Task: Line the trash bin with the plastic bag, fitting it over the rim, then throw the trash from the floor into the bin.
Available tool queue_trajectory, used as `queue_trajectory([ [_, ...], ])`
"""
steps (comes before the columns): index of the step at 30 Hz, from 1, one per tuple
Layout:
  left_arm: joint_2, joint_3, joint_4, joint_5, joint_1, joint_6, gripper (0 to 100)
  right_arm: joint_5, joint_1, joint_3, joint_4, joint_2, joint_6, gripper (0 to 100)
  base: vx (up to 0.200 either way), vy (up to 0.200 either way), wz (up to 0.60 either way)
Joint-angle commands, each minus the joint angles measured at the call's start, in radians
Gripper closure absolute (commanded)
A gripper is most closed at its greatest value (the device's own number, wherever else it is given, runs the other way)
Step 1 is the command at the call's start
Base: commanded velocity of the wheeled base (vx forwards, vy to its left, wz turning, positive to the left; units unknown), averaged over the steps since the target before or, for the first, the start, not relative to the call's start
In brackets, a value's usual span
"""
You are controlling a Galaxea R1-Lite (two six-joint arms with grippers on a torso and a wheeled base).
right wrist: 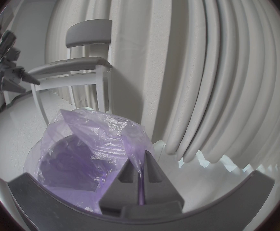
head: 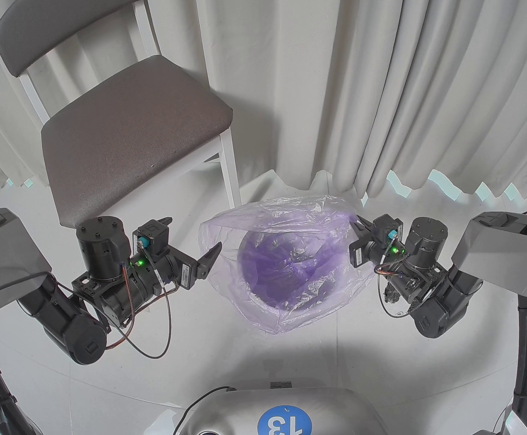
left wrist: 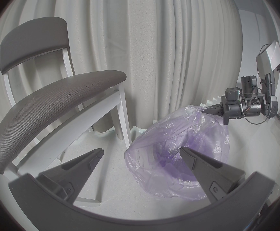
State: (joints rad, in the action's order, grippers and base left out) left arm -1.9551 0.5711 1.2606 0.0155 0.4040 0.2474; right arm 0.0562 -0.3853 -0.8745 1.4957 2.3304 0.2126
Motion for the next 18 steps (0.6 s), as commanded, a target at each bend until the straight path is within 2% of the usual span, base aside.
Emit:
queue_trajectory([
  [1,-0.001,0.003,0.0,0.0,-0.002,0.0,0,0.024,0.019,-0.074,-0.037,0.027,-0.038,100,0.0,0.0,0.0],
  [4,-0.002,0.003,0.0,0.0,-0.002,0.0,0,0.036,0.029,-0.097,-0.063,0.032,-0.045,100,0.0,0.0,0.0],
  [13,-0.007,0.009,0.0,0.0,-0.007,0.0,0,0.062,0.046,-0.21,-0.127,0.072,-0.153,100,0.0,0.0,0.0],
  [18,-0.008,0.012,0.0,0.0,-0.005,0.0,0,0.071,0.046,-0.258,-0.152,0.098,-0.185,100,0.0,0.0,0.0],
])
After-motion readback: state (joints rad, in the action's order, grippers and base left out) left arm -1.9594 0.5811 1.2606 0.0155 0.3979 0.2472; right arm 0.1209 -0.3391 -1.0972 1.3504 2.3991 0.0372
